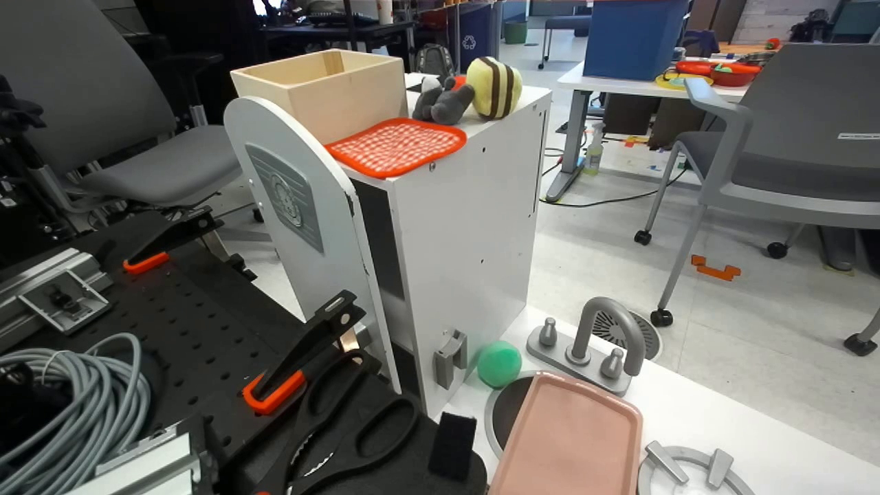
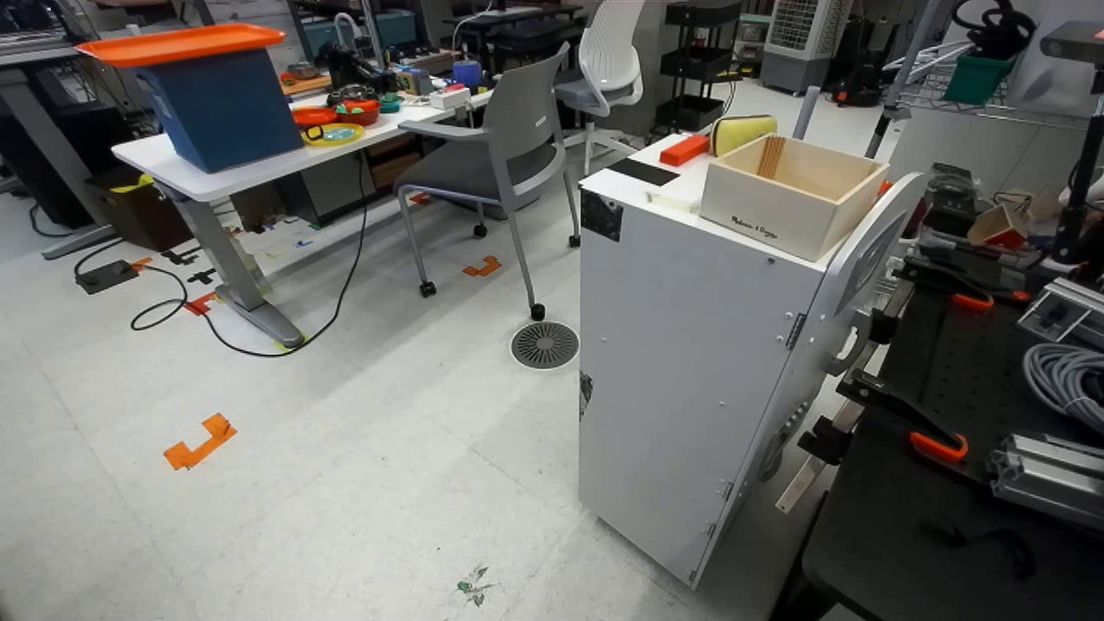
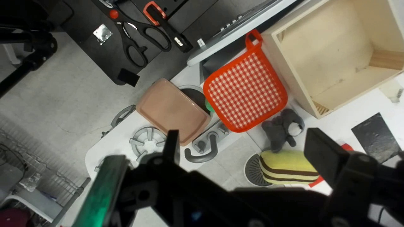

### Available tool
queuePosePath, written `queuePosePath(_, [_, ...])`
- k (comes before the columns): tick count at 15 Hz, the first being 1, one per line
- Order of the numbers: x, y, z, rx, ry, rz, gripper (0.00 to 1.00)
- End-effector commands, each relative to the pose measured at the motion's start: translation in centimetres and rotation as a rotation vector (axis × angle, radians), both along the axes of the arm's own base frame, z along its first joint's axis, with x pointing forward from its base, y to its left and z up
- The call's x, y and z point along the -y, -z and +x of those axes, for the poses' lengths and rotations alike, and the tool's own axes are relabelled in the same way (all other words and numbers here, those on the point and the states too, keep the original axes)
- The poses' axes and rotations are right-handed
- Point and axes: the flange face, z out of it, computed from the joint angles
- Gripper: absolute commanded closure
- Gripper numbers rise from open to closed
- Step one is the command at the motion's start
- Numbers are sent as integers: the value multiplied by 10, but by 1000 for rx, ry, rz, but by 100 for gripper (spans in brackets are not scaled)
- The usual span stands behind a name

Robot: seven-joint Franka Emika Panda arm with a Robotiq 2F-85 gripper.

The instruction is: Pick up the cream white plush toy and put it in the box

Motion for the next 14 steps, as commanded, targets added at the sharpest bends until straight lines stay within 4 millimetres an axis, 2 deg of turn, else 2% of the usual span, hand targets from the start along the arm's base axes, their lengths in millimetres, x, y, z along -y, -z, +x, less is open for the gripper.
queuePosePath(1, [20,-5,4,12,35,-15,0])
queuePosePath(6, [22,-7,11,88,30,-56,0])
queuePosePath(9, [9,-11,10,78,-8,-17,0])
queuePosePath(10, [17,-5,9,71,10,-34,0])
queuePosePath(14, [10,-5,10,72,-4,-32,0])
